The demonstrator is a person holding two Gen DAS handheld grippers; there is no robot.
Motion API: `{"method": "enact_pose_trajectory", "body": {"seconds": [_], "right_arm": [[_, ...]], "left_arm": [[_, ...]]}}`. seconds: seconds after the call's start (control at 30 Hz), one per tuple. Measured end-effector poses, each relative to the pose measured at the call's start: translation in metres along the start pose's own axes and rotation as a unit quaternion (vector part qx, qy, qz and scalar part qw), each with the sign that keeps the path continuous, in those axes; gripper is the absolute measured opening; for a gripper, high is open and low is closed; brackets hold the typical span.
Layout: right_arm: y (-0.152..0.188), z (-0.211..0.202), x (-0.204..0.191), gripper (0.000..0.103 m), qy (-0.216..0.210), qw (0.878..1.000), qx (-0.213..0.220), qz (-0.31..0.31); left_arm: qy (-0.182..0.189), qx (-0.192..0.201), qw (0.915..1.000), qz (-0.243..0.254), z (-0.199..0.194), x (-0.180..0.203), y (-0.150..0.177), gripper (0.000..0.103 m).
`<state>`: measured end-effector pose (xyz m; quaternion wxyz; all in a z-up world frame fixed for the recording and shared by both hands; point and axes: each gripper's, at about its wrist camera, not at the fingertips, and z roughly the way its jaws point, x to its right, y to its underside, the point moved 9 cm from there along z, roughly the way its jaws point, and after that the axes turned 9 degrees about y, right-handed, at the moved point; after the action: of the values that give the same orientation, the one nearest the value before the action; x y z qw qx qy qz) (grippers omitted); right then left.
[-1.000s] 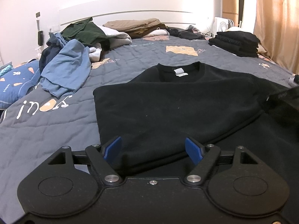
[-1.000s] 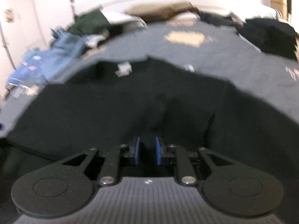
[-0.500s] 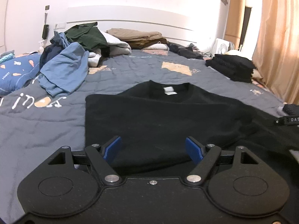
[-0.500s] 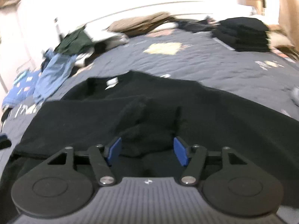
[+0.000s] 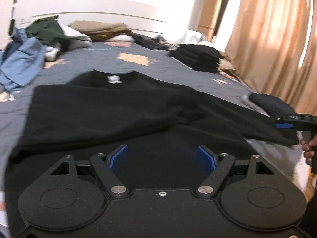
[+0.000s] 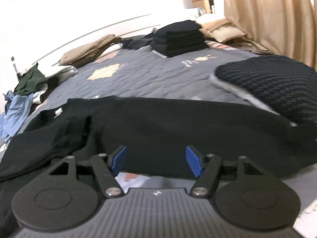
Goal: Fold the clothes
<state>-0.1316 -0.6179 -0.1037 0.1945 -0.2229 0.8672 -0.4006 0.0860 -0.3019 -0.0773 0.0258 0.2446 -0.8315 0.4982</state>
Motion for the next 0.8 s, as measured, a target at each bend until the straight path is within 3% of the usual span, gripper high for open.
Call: {"method": "enact_pose_trajectory", "body": {"seconds": [0.33, 0.53, 0.8], "right_arm": [[0.017, -0.019, 0.076, 0.065, 0.034, 0.999, 0.001, 0.03], [0.021, -0.03, 0.111, 0.065, 0.059, 0.997, 0.009, 0.046], [0.03, -0.034, 0.169, 0.066, 0.115, 0.99, 0.011, 0.083]], "left_arm": [[0.051, -0.028, 0.9979, 0.026, 0.024, 0.079, 0.019, 0.076], [0.08, -0.021, 0.9959, 0.036, 0.036, 0.122, 0.009, 0.08], [0.101, -0.037, 0.9932, 0.046, 0.056, 0.148, 0.021, 0.08]]}}
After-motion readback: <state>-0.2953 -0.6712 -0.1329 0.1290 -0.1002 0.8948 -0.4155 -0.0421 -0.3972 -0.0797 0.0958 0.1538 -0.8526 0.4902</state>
